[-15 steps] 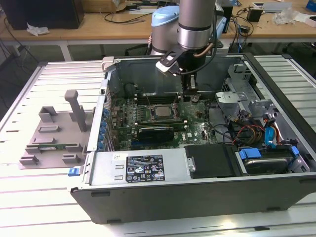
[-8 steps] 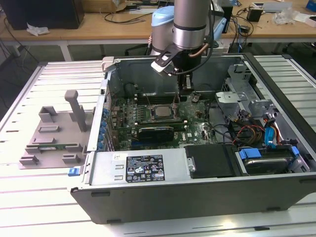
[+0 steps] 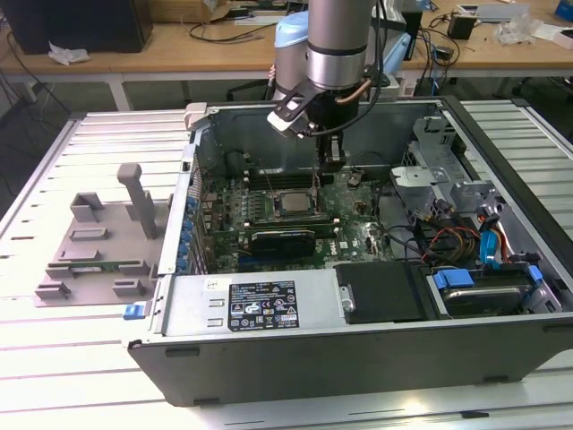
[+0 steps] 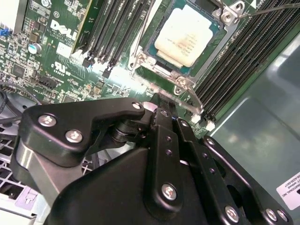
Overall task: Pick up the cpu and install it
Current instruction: 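Close the cpu cover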
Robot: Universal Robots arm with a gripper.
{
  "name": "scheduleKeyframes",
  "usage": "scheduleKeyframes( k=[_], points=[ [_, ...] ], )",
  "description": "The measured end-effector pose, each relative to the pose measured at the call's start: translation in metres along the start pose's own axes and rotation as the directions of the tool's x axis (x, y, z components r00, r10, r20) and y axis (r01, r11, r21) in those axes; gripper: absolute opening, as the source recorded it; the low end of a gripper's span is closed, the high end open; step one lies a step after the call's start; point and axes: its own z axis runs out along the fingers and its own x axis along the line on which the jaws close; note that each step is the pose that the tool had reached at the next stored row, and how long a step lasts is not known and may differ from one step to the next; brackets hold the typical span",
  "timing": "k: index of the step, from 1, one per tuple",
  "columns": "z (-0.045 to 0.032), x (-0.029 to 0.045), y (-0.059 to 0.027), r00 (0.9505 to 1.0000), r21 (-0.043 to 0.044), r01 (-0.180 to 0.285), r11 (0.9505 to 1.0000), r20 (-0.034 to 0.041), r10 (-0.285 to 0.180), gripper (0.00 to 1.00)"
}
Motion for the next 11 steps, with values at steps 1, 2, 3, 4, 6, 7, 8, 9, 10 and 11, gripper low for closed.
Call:
scheduleKeyframes(
  k=[1, 2, 3, 4, 6, 7, 8, 9, 10, 11],
  points=[
    [0.0000, 0.0000, -0.0011, 1.0000, 0.0000, 0.000, 1.0000, 0.0000, 0.000, 0.11],
    [0.0000, 0.0001, -0.0023, 1.0000, 0.0000, 0.000, 1.0000, 0.0000, 0.000, 0.11],
    [0.0000, 0.0001, -0.0029, 1.0000, 0.0000, 0.000, 1.0000, 0.0000, 0.000, 0.11],
    [0.0000, 0.0001, -0.0029, 1.0000, 0.0000, 0.000, 1.0000, 0.0000, 0.000, 0.11],
    [0.0000, 0.0001, -0.0032, 1.0000, 0.0000, 0.000, 1.0000, 0.0001, 0.000, 0.11],
    [0.0000, 0.0001, -0.0048, 1.0000, 0.0001, 0.000, 1.0000, 0.0001, 0.000, 0.11],
    [0.0002, 0.0002, -0.0079, 1.0000, 0.0000, 0.000, 1.0000, 0.0000, 0.000, 0.11],
    [0.0010, 0.0003, -0.0113, 1.0000, -0.0001, 0.000, 1.0000, -0.0002, 0.000, 0.11],
    [0.0021, 0.0002, -0.0139, 1.0000, 0.0001, 0.000, 1.0000, 0.0001, 0.000, 0.11],
    [0.0050, 0.0004, -0.0165, 1.0000, 0.0000, 0.000, 1.0000, -0.0001, 0.000, 0.11]
  ],
)
